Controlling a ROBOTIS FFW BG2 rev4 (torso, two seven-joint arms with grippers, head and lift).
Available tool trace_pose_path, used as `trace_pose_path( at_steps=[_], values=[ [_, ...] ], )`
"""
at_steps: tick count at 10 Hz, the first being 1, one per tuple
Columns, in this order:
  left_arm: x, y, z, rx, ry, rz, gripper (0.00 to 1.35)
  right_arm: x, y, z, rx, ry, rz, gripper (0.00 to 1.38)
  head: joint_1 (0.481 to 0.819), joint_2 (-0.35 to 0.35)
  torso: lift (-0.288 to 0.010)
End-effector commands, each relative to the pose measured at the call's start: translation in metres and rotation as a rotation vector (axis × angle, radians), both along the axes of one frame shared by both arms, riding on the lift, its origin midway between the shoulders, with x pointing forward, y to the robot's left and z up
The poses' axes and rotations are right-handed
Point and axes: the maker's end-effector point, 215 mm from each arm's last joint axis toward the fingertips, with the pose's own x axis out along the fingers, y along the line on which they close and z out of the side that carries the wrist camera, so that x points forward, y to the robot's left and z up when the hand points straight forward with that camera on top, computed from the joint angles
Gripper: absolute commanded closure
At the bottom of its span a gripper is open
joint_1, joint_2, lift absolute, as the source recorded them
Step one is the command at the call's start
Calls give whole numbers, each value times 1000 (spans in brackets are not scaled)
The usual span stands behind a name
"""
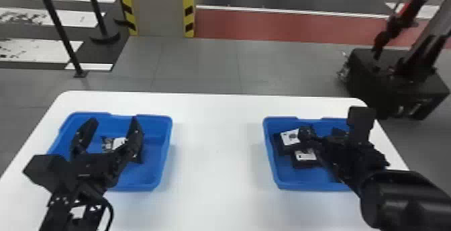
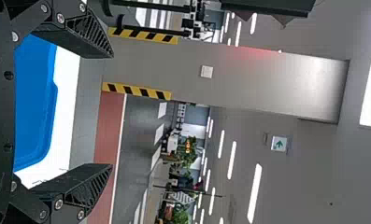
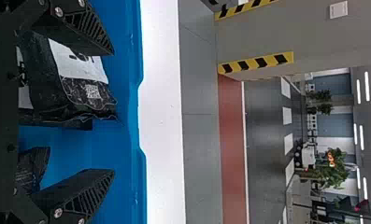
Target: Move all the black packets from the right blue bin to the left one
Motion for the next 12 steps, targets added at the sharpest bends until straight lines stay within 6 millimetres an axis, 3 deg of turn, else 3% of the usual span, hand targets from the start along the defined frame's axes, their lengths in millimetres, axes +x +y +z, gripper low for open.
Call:
trace_pose_path(
  at_steps=[1,2,3,4,6,9,11,12],
  values=[
    [0,1,-1,2,4,2,206,2,-3,-15,6,30,-9,137,695,-64,-110],
    [1,2,-2,2,9,3,206,7,-4,-19,2,43,-9,263,695,-65,-110],
    [0,2,-5,2,16,2,206,10,-4,-24,6,57,0,898,695,-66,-110],
    [-1,4,-7,1,21,7,208,9,1,-20,11,43,-3,1240,695,-65,-110],
    [-2,6,-8,1,23,12,208,2,6,-31,43,54,-9,1216,695,-60,-110],
    [-2,7,-5,-4,13,14,208,1,8,-27,57,28,-9,1216,695,-51,-110],
    [-2,7,-3,-10,6,16,208,-9,16,-18,101,-22,-8,1216,695,-48,-110],
    [-3,8,0,-16,-4,19,208,-19,27,0,143,-67,1,1216,695,-45,-110]
  ],
)
